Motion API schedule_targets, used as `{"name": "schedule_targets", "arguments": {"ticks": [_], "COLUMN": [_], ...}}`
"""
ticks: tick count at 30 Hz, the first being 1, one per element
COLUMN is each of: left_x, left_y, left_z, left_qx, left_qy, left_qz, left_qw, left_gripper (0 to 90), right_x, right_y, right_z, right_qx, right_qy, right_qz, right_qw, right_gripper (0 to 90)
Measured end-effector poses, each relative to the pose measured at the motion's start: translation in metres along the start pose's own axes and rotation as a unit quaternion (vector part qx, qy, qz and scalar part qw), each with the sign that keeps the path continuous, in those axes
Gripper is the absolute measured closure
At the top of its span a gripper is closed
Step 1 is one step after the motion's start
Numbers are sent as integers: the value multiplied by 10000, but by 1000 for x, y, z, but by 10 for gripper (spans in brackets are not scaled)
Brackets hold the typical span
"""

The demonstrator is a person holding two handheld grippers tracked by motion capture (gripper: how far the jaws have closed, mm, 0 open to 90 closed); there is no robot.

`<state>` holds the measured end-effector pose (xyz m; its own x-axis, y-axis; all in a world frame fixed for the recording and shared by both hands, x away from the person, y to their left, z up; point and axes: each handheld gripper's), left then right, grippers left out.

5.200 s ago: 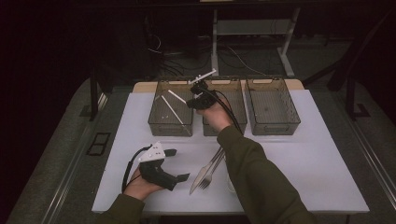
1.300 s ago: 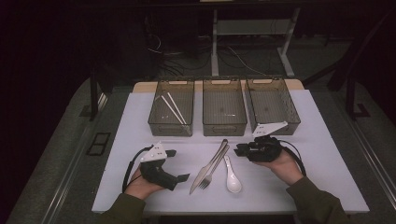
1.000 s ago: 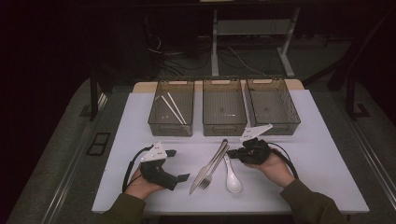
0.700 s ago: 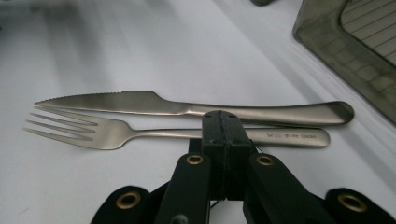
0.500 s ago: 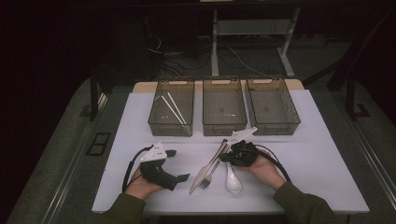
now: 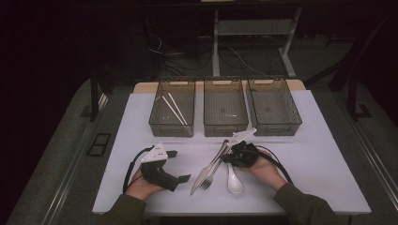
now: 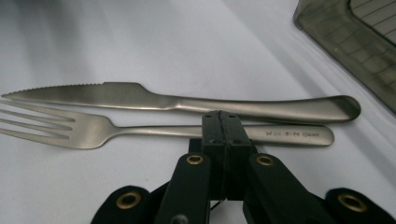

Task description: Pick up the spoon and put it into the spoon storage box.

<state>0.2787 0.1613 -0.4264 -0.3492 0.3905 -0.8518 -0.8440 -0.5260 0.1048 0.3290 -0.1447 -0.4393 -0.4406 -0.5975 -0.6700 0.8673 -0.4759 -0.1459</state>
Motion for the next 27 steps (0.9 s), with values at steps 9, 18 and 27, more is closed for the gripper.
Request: {"name": "schedule_targets", "arguments": {"ticks": [9,18,27], "left_x": [0,0,0], "left_y": [1,0,0], "left_z": [0,0,1], "left_qx": [-5,-7,-6], "left_qy": [-9,7,8], "left_qz": [-1,-15,-1], "left_qw": [10000,10000,10000], "left_gripper": [0,0,0], "right_x": [0,-1,1], "right_y": [-1,-4,1], "right_z": [0,-4,-1], "right_qx": [63,194,315], "right_qy": [-70,-280,-359], "right_qz": [40,200,64], "right_qw": [9999,9992,9988], "right_gripper": [895,896,896]}}
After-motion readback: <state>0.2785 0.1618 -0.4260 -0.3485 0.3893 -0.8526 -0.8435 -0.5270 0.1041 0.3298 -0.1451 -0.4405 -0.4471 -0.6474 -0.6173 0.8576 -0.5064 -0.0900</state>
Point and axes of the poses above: each handheld gripper's, and its own axes: z roughly backward along the jaws, x roughly out of its underside, y roughly to its right, and after that the axes turned 3 degrees about -x, right-handed
